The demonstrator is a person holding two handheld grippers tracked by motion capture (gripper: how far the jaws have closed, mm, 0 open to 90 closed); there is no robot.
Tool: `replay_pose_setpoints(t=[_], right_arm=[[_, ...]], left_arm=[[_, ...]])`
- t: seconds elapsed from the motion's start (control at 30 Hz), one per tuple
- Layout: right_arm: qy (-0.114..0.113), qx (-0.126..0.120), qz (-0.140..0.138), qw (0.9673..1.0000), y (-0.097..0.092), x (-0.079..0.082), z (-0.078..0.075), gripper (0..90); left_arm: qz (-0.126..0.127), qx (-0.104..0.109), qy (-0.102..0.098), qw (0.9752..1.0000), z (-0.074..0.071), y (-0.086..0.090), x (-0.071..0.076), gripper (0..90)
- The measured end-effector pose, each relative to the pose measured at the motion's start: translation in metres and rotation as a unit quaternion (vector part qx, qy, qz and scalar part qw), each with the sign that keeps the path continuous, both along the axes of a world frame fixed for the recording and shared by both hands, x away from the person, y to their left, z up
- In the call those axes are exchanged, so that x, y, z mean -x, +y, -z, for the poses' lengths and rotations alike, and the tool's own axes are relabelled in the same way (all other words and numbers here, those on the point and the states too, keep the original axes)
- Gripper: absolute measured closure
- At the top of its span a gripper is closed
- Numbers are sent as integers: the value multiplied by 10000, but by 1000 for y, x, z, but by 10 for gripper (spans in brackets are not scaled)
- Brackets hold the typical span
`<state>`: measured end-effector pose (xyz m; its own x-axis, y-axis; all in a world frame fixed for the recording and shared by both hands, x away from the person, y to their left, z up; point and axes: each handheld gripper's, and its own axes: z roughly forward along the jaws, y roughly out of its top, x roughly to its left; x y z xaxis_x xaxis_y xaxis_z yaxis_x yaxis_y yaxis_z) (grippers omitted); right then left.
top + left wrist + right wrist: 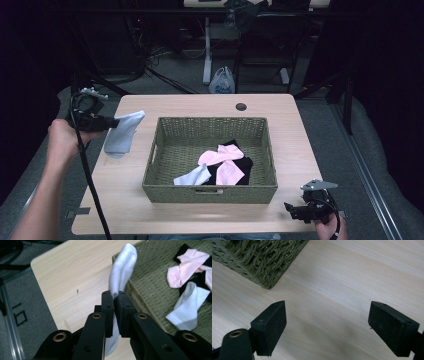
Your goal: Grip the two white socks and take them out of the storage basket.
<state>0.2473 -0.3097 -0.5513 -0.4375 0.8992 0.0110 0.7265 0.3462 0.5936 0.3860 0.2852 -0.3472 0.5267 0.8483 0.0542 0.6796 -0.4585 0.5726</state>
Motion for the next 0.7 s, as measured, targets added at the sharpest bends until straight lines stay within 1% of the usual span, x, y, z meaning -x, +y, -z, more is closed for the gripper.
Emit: replay_pose_setpoints(t=[0.13,0.23,0.27,0.33,0.47,0.5,0.6,0.7], right_arm=[[6,9,7,10000,1,0,1,148],[16,8,-4,10000,0,-1,1,147],[-3,11,-20,10000,0,-1,1,148],[19,5,-19,10000,1,-1,1,148],[18,14,-50,10000,3,-2,1,148],[13,19,-49,10000,3,-2,0,148],[-7,36,-54,10000,4,-1,0,147],[24,22,-68,10000,4,-2,1,148]], left_arm=[[-142,43,155,9998,15,12,-2,856],[-208,63,289,9993,27,18,-3,856],[-218,58,291,9993,29,18,-3,856],[-246,33,388,9989,38,20,-5,856],[-290,63,528,9982,53,23,-6,855],[-303,75,592,9978,58,24,-6,855],[-281,60,698,9971,70,24,-7,854],[-266,81,835,9961,81,25,-8,853]])
